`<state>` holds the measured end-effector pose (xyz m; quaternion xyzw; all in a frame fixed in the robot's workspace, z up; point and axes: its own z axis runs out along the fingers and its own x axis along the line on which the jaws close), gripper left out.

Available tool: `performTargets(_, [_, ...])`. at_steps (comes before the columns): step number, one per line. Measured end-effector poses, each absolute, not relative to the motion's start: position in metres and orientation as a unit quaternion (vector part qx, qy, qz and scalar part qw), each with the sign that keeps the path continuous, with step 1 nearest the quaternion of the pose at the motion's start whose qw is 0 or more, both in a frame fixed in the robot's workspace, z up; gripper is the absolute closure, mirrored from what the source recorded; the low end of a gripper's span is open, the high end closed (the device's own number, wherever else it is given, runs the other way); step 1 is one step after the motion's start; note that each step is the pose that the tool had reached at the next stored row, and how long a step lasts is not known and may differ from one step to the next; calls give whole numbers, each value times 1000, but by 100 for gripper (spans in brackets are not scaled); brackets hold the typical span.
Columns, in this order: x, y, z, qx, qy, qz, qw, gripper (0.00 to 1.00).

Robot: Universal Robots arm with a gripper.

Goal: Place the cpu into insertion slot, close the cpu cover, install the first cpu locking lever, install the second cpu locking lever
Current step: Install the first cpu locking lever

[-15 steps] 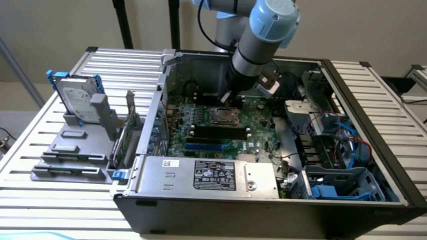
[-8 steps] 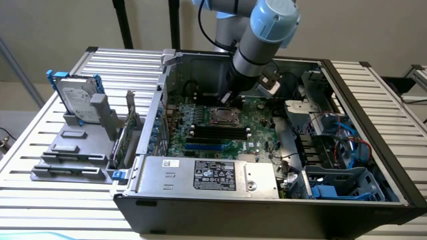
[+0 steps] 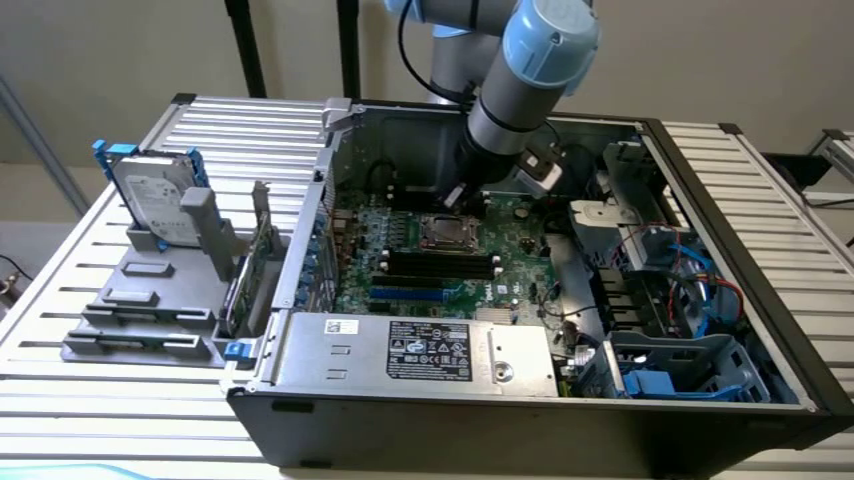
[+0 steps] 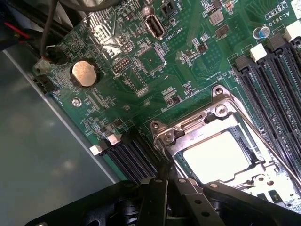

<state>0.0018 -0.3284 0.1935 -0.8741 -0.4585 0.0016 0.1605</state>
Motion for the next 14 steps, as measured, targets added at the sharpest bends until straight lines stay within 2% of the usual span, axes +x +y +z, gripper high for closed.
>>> performTargets(14, [4, -328, 193, -871, -459, -6, 174, 89])
